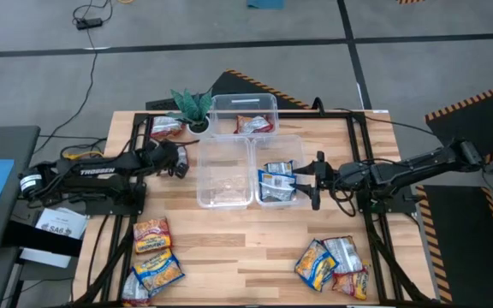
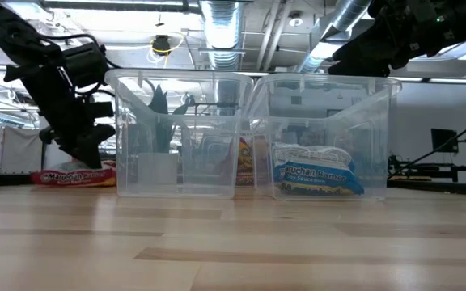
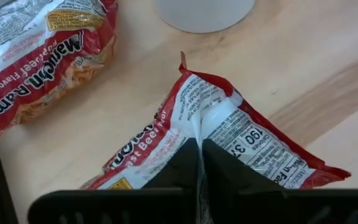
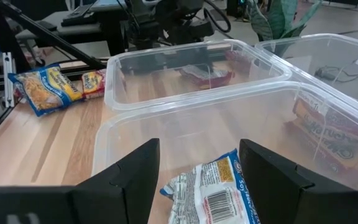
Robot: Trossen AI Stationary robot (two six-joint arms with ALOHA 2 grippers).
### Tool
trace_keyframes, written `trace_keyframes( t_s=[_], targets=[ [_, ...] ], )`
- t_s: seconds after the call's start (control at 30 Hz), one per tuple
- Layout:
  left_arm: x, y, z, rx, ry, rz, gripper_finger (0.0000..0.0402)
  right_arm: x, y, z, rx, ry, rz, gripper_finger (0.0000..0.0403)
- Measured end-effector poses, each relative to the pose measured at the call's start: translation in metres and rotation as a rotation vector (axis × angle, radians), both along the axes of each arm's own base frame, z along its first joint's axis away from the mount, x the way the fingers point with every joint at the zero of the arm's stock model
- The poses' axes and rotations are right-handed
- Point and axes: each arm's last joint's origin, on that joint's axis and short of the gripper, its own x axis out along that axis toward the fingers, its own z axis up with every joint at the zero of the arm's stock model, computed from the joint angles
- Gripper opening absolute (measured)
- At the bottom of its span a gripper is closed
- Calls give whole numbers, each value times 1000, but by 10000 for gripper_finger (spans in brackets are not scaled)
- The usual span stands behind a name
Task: Sort Maruchan noodles
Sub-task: Put the red noodle pack into the top transparent bin
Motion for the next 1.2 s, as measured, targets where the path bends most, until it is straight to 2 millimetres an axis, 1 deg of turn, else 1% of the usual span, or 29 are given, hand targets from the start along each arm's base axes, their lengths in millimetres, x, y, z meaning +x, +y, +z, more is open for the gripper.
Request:
trace_keyframes(
  t_s=[0.1,0.23,0.3,0.4,0.5,0.77,0.93,1.07,1.2],
  targets=[
    [4,0,11,15,-28,-14,1,0,0,0,0,-1,0,244],
    [9,-7,30,112,-76,-40,0,0,0,0,0,0,0,244],
    [11,-12,40,173,-106,-41,0,0,0,0,0,0,0,244],
    [8,-21,50,213,-124,-42,0,0,0,0,0,0,0,244],
    [8,-29,64,266,-193,-51,0,0,0,0,0,1,0,244],
    [7,-52,89,376,-322,-101,0,0,0,0,0,2,0,244],
    [11,-62,106,457,-392,-113,0,0,0,0,9,-1,-2,244],
    [20,-65,129,520,-460,-166,0,0,0,0,9,-5,-2,244],
    [33,-63,156,596,-483,-197,0,0,0,0,9,-6,-2,244]
  ],
)
